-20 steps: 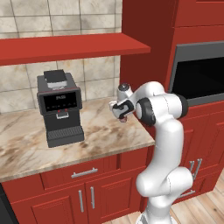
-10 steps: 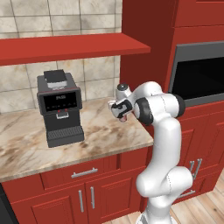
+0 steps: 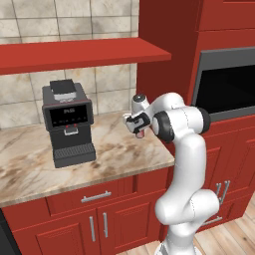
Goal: Four empty soda cans are scattered around the kitchen. Gather all the cans and cluster them next to the stove for recycling.
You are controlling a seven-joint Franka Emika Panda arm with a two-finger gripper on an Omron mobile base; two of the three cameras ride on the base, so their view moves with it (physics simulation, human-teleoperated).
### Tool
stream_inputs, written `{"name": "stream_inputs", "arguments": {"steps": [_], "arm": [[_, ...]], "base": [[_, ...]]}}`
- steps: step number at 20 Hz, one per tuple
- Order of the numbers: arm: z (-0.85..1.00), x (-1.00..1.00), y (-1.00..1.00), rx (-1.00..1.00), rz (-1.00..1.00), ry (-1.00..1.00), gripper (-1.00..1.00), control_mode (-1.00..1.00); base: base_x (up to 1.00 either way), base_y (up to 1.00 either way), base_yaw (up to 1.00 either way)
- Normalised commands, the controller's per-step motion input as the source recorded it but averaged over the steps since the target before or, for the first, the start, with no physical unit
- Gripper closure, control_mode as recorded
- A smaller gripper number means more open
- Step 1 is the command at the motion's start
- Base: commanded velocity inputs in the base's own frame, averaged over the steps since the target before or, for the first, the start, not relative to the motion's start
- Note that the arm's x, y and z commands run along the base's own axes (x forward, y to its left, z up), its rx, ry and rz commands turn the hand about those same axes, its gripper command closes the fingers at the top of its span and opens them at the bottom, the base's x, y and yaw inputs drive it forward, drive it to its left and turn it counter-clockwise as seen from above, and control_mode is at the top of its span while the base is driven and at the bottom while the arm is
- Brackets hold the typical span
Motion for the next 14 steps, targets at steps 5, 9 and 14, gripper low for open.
{"name": "stream_inputs", "arguments": {"steps": [5,9,14], "arm": [[0.2,0.0,-0.05,0.01,-0.01,0.0,1.0,-1.0],[0.45,-0.04,-0.02,0.01,0.0,0.01,1.0,-1.0],[0.46,-0.27,0.0,0.0,0.01,0.0,1.0,-1.0]], "base": [[0.0,0.0,0.0],[0.0,0.0,0.0],[0.0,0.0,0.0]]}}
